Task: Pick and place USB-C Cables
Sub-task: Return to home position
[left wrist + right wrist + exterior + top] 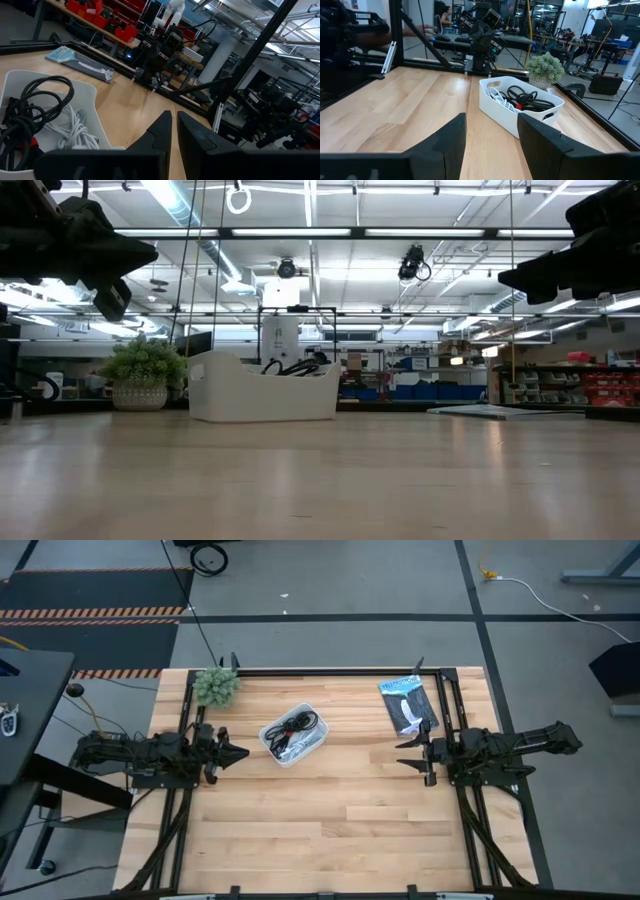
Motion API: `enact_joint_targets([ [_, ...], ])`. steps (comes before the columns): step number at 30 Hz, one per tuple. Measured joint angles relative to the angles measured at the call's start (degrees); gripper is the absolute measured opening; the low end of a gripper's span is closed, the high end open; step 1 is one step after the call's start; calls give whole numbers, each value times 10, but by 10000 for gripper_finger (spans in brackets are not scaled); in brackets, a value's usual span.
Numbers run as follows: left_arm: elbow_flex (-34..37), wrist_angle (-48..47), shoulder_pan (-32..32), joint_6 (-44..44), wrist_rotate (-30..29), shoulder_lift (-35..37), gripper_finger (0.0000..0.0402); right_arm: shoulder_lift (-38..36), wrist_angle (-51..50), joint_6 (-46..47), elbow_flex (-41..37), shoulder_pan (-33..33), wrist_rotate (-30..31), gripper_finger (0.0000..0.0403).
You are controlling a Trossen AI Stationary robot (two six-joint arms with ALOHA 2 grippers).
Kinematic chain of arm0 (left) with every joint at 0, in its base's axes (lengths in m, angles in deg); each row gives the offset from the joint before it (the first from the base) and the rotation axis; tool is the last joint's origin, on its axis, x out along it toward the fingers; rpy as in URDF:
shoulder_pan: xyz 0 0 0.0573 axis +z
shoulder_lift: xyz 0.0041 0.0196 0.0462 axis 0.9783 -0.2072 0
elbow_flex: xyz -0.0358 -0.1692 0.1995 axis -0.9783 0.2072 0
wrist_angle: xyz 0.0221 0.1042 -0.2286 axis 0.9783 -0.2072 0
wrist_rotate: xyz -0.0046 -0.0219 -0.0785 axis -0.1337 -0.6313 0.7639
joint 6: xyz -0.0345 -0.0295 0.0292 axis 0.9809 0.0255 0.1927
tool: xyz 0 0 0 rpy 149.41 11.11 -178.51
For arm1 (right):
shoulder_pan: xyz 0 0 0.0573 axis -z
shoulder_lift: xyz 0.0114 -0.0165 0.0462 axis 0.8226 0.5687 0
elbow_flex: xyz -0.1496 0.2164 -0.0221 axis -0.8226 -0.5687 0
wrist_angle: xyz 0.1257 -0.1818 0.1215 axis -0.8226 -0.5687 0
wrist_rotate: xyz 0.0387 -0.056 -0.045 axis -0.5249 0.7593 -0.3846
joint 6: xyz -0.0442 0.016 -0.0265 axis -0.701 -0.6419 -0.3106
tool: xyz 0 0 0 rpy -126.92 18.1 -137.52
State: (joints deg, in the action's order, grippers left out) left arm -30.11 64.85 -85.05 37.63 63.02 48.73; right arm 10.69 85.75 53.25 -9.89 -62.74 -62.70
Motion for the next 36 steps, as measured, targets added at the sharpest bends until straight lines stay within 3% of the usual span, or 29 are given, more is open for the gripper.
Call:
enact_joint_targets([
  [36,0,0,0,0,0,0,36,0,0,0,0,0,0,183],
])
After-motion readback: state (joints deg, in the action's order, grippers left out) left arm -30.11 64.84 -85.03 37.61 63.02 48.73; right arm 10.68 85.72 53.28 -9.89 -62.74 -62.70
